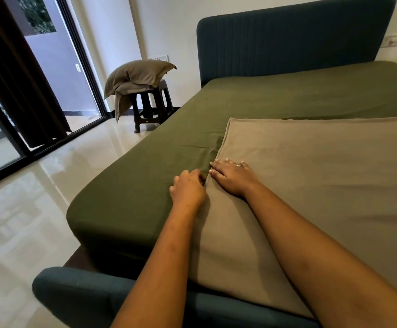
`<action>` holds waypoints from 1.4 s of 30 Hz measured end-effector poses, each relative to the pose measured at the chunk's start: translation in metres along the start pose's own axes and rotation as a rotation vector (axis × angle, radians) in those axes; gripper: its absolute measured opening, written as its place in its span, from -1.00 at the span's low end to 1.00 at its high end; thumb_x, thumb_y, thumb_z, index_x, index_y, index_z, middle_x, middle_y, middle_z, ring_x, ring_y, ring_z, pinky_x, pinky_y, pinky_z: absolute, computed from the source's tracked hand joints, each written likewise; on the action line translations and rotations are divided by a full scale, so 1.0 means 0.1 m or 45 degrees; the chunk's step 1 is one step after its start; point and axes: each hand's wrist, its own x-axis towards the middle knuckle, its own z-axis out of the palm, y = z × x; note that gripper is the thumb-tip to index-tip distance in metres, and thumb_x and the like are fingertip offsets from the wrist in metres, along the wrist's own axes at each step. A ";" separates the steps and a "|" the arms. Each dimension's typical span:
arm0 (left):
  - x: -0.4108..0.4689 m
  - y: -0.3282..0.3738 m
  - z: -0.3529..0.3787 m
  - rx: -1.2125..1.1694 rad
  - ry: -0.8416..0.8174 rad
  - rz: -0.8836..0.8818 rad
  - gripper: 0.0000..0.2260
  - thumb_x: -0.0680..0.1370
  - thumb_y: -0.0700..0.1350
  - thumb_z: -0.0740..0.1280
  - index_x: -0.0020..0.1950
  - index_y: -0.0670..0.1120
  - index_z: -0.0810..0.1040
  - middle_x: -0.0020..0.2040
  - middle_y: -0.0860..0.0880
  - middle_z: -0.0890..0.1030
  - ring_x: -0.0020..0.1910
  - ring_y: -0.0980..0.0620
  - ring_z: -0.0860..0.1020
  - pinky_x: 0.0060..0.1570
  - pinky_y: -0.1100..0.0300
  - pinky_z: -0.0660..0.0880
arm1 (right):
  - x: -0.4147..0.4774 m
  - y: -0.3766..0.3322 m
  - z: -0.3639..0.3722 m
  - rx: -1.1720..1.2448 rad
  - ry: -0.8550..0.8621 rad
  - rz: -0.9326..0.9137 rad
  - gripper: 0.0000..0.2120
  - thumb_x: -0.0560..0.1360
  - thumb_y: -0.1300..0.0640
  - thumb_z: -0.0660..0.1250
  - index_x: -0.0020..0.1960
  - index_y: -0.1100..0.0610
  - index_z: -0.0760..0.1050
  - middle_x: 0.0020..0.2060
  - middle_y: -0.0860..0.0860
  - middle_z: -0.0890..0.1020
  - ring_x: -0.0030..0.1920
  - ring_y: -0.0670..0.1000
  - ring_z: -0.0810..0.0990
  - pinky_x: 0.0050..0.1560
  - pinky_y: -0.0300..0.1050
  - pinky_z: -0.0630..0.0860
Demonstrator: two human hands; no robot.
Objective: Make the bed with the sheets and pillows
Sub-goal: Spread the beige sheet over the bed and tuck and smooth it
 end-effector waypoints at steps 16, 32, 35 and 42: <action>0.05 -1.35 -0.80 0.310 0.212 -0.527 -0.29 0.45 0.37 0.23 0.34 -0.16 0.38 0.28 -0.20 0.42 0.27 -0.21 0.35 0.21 -0.10 0.37 | -0.38 -0.94 0.09 -0.023 -0.218 -0.230 -0.38 0.57 -0.33 -0.07 0.55 -0.10 0.04 0.55 -0.01 0.08 0.54 0.01 0.01 0.51 0.10 -0.09; -0.43 -2.25 -0.95 -0.317 0.331 -0.755 -0.56 0.59 0.19 0.14 -0.13 -0.16 0.55 -0.18 -0.18 0.63 -0.17 -0.20 0.61 -0.05 -0.02 0.57 | -0.75 -2.32 0.35 -0.458 0.223 -0.777 -0.72 0.66 0.07 0.06 0.14 0.19 0.47 0.06 0.12 0.58 0.05 0.17 0.61 -0.25 -0.05 0.39; -0.44 -2.19 -1.03 -0.312 0.277 -0.727 -0.67 0.64 0.02 0.14 -0.06 -0.19 0.54 -0.11 -0.21 0.61 -0.13 -0.19 0.58 -0.09 0.03 0.52 | -0.75 -2.33 0.29 -0.520 0.173 -0.854 -0.73 0.66 0.17 0.04 0.15 0.21 0.49 0.05 0.12 0.59 0.04 0.17 0.61 -0.22 -0.03 0.44; -0.62 -2.38 -1.15 -0.346 0.365 -0.508 -0.71 0.64 -0.15 0.15 -0.18 -0.25 0.52 -0.31 -0.15 0.57 -0.34 -0.05 0.59 -0.35 0.23 0.40 | -0.76 -2.60 0.23 -0.480 0.081 -1.006 -0.79 0.62 0.19 0.11 0.07 0.22 0.51 -0.08 0.09 0.61 -0.12 0.09 0.62 -0.22 -0.11 0.47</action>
